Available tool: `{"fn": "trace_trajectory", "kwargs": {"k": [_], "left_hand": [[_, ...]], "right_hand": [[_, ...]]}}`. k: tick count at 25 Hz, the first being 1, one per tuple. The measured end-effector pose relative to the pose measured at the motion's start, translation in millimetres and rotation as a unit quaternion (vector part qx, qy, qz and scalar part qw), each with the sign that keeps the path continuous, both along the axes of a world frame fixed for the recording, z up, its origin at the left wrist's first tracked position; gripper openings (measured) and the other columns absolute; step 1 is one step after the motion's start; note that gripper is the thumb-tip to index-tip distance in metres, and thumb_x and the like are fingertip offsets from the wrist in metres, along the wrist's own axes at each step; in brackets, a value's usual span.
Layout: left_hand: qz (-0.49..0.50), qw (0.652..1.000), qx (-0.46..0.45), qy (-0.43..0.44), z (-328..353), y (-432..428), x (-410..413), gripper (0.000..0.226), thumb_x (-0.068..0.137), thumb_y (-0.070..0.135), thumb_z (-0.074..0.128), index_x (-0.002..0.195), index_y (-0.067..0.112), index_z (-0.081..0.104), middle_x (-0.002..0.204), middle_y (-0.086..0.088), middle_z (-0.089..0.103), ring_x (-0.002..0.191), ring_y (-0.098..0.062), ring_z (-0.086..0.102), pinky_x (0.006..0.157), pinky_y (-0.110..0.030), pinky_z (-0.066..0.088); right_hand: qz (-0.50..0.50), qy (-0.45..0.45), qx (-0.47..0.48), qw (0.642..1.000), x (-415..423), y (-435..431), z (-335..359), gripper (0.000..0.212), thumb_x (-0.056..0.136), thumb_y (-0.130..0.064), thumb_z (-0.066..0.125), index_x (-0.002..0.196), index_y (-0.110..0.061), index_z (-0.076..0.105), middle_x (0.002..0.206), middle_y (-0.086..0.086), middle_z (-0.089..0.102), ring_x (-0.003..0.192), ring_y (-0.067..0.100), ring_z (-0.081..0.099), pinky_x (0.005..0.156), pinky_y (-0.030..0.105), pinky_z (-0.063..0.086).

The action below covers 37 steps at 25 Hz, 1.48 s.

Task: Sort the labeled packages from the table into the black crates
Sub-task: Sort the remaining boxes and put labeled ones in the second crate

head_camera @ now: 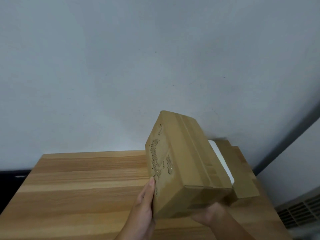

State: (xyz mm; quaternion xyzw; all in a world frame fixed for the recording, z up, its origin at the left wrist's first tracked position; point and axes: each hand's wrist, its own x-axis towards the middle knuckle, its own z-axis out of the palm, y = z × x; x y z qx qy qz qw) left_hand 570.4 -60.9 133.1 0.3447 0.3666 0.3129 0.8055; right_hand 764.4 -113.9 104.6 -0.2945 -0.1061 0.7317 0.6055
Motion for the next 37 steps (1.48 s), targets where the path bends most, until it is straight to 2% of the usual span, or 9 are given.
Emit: {"fn": "trace_trajectory", "kwargs": {"k": [5,9,12,15,18,22,26,30,37], "left_hand": [[-0.017,0.995,0.024,0.100,6.6,-19.2,4.8,0.042,0.084,0.061,0.061,0.118,0.041,0.076,0.120,0.001,0.076,0.109,-0.015,0.073,0.083,-0.030,0.062],[0.081,0.958,0.147,0.232,21.2,-11.4,6.1,0.034,0.092,0.039,0.066,0.123,0.053,0.058,0.123,0.015,0.068,0.104,-0.005,0.069,0.076,-0.021,0.058],[0.135,0.905,0.322,0.244,55.7,-0.9,5.0,0.036,0.095,0.051,0.058,0.130,0.059,0.055,0.134,0.027,0.059,0.121,0.006,0.058,0.092,-0.021,0.049],[0.043,0.830,0.456,0.317,84.7,-5.1,20.5,0.055,0.087,0.084,0.039,0.134,0.058,0.054,0.139,0.038,0.049,0.130,0.015,0.043,0.103,-0.025,0.040],[-0.036,0.750,0.506,0.425,86.5,-13.0,36.0,0.080,0.076,0.099,0.026,0.142,0.058,0.044,0.149,0.042,0.034,0.138,0.012,0.031,0.115,-0.032,0.030],[-0.031,0.837,0.384,0.388,71.9,-14.3,27.5,0.089,0.063,0.101,0.047,0.140,0.056,0.046,0.141,0.038,0.047,0.129,0.007,0.048,0.106,-0.033,0.049],[0.021,0.913,0.288,0.289,49.3,-13.7,5.1,0.058,0.078,0.066,0.075,0.132,0.049,0.062,0.128,0.029,0.065,0.117,0.007,0.062,0.089,-0.022,0.056],[0.096,0.926,0.252,0.262,33.3,-19.6,-34.1,0.031,0.093,0.038,0.072,0.124,0.041,0.072,0.119,0.019,0.074,0.109,0.000,0.070,0.079,-0.021,0.058],[0.137,0.935,0.224,0.239,23.9,-33.1,-124.6,0.025,0.098,0.033,0.067,0.115,0.051,0.073,0.113,0.012,0.078,0.102,-0.008,0.075,0.076,-0.016,0.058]], "right_hand": [[-0.055,0.086,-0.088,0.991,8.1,-15.7,-1.1,0.062,0.003,0.005,0.100,0.060,0.004,0.073,0.063,0.024,0.069,0.052,0.038,0.069,0.051,0.053,0.059],[-0.028,0.064,-0.030,0.997,27.7,-20.5,4.7,0.049,0.043,-0.013,0.105,0.084,0.000,0.082,0.088,0.024,0.077,0.077,0.040,0.076,0.065,0.052,0.062],[0.016,-0.026,-0.041,0.999,38.8,-19.9,0.6,0.042,0.091,-0.046,0.072,0.118,-0.015,0.077,0.122,0.019,0.072,0.111,0.037,0.071,0.087,0.049,0.059],[0.016,-0.119,-0.088,0.989,41.9,-13.8,8.1,0.064,0.086,-0.070,0.065,0.133,-0.027,0.067,0.136,0.016,0.066,0.124,0.036,0.064,0.102,0.054,0.052],[-0.028,-0.255,-0.108,0.961,43.1,-16.2,17.1,0.067,0.077,-0.068,0.074,0.129,-0.026,0.066,0.123,0.013,0.073,0.113,0.034,0.071,0.101,0.054,0.054],[-0.068,-0.344,-0.079,0.933,44.9,-24.4,22.7,0.056,0.078,-0.054,0.075,0.125,-0.025,0.068,0.114,0.000,0.078,0.105,0.021,0.075,0.091,0.044,0.059],[-0.060,-0.379,-0.059,0.921,39.4,-31.5,17.3,0.031,0.090,-0.041,0.071,0.120,-0.033,0.072,0.115,-0.008,0.077,0.106,0.014,0.074,0.094,0.043,0.059],[-0.013,-0.387,-0.034,0.921,10.0,-33.2,16.5,0.024,0.094,-0.035,0.069,0.117,-0.036,0.073,0.113,-0.008,0.078,0.102,0.015,0.075,0.078,0.039,0.064],[0.011,-0.412,0.000,0.911,-75.6,-24.1,21.5,0.025,0.089,-0.036,0.075,0.114,-0.036,0.073,0.108,-0.004,0.079,0.096,0.018,0.077,0.076,0.043,0.064]]}}
